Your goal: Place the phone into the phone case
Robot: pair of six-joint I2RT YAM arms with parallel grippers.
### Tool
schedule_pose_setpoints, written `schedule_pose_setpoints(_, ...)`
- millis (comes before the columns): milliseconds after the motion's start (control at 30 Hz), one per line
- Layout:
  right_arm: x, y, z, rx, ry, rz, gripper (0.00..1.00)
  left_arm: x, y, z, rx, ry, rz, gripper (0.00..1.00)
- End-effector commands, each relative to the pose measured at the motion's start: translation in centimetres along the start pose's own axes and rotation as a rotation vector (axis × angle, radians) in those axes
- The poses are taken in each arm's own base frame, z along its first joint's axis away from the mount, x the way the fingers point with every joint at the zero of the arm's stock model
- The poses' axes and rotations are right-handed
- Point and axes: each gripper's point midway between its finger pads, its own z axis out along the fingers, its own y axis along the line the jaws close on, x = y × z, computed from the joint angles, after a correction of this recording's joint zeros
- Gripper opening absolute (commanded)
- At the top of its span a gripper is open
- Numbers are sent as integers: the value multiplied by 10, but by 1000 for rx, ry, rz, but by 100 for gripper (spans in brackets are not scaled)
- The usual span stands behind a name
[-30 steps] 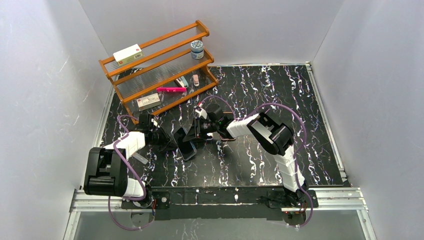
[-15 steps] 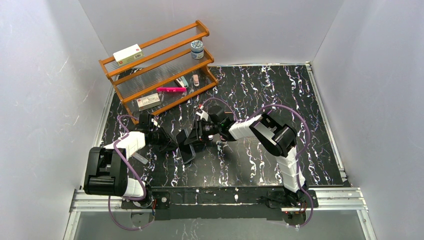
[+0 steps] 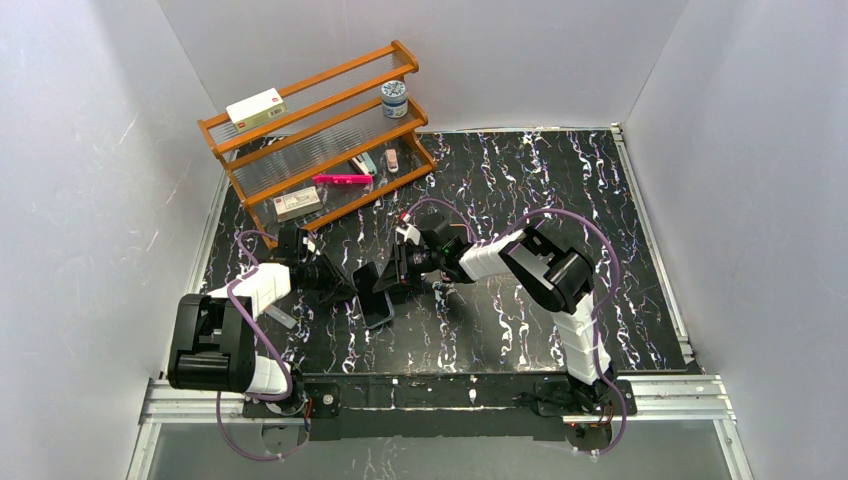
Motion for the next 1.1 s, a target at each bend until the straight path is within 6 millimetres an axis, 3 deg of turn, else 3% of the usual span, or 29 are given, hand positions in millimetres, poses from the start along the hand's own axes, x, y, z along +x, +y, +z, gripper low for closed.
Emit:
schedule_pose_setpoints(0,-14,41,-9,-64,-40,-103,33,15,14,0,-51,49,-10,27)
schedule_pose_setpoints(33,-15,41,-10,-56,-45,-110,26,15,13,-1,-51,50,-7,27)
schedule_pose_setpoints(67,-16,41,-10,-49,-48,-113,11,13,11,-3,-49,47,-2,28)
schedule_pose_setpoints(133,-17,41,-13,-43,-54,-119,1,11,8,-6,-48,42,10,30)
schedule_pose_setpoints(233,-24,46,-24,-57,-83,-127,1,5,-1,-16,-38,27,37,39)
schedule_pose_setpoints(333,-31,54,-42,-77,-115,-135,1,-3,-17,-32,-3,-10,77,57)
schedule_pose_setpoints(567,-41,82,-95,-174,-189,-162,1,-7,-98,-83,339,-59,238,85)
schedule_pose_setpoints(800,-36,121,-146,-347,-279,-179,1,2,-149,-117,643,-52,290,92)
schedule_pose_setpoints(933,-28,139,-156,-438,-272,-178,1,9,-164,-126,778,-21,267,94)
schedule_pose_setpoints(1067,-23,148,-161,-518,-254,-153,1,16,-175,-133,893,6,216,89)
